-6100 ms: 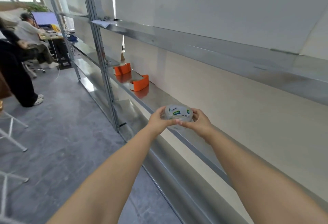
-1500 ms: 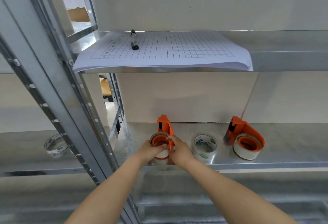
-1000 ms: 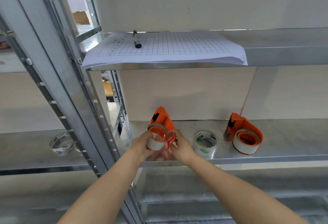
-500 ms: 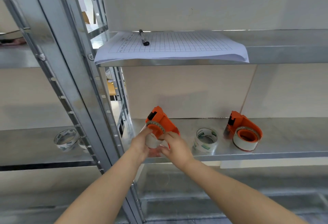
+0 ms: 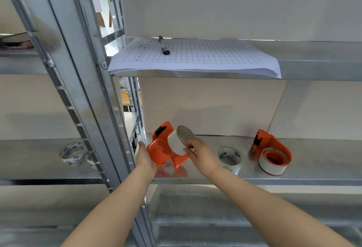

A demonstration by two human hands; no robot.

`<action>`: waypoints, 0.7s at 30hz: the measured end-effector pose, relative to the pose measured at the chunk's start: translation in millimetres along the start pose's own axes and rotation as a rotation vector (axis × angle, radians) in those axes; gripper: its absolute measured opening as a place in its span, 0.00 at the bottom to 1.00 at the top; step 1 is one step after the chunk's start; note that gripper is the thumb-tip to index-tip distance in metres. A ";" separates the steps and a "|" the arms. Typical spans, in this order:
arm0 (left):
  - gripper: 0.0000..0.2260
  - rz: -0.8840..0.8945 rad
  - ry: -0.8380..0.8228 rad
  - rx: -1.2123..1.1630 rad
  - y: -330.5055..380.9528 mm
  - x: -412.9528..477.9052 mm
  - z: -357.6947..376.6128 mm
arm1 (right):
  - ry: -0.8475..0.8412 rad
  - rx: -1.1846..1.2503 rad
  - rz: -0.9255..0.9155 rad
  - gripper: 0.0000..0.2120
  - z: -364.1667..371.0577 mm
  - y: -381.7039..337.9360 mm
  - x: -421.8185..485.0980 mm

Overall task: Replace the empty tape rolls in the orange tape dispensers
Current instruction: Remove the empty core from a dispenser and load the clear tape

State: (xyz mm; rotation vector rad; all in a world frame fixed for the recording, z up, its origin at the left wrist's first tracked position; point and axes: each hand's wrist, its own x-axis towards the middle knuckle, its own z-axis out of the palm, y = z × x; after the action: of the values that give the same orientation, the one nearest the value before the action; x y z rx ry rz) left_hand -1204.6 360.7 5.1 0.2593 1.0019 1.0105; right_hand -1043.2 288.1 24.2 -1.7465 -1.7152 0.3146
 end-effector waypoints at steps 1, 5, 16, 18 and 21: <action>0.25 0.020 0.034 0.003 1.9 2.9 0.1 | 0.013 -0.013 0.007 0.10 -5.0 4.8 3.8; 0.21 0.077 0.134 0.051 4.5 8.8 -0.9 | -0.071 -0.180 0.065 0.07 -19.8 31.9 20.4; 0.16 0.136 0.119 0.084 2.6 1.3 1.8 | -0.397 -0.402 0.067 0.06 -2.0 70.6 50.1; 0.17 0.152 0.129 0.109 2.6 2.7 2.5 | -0.400 -0.418 0.058 0.08 1.3 75.0 49.9; 0.20 0.168 0.161 0.140 1.4 5.5 1.9 | -0.384 -0.393 0.061 0.10 2.9 80.0 48.3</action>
State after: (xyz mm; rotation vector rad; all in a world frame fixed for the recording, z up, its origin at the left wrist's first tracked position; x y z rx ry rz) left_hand -1203.0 366.4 3.9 0.3877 1.2144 1.1284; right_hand -975.9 341.4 -12.8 -2.1288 -2.1089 0.3782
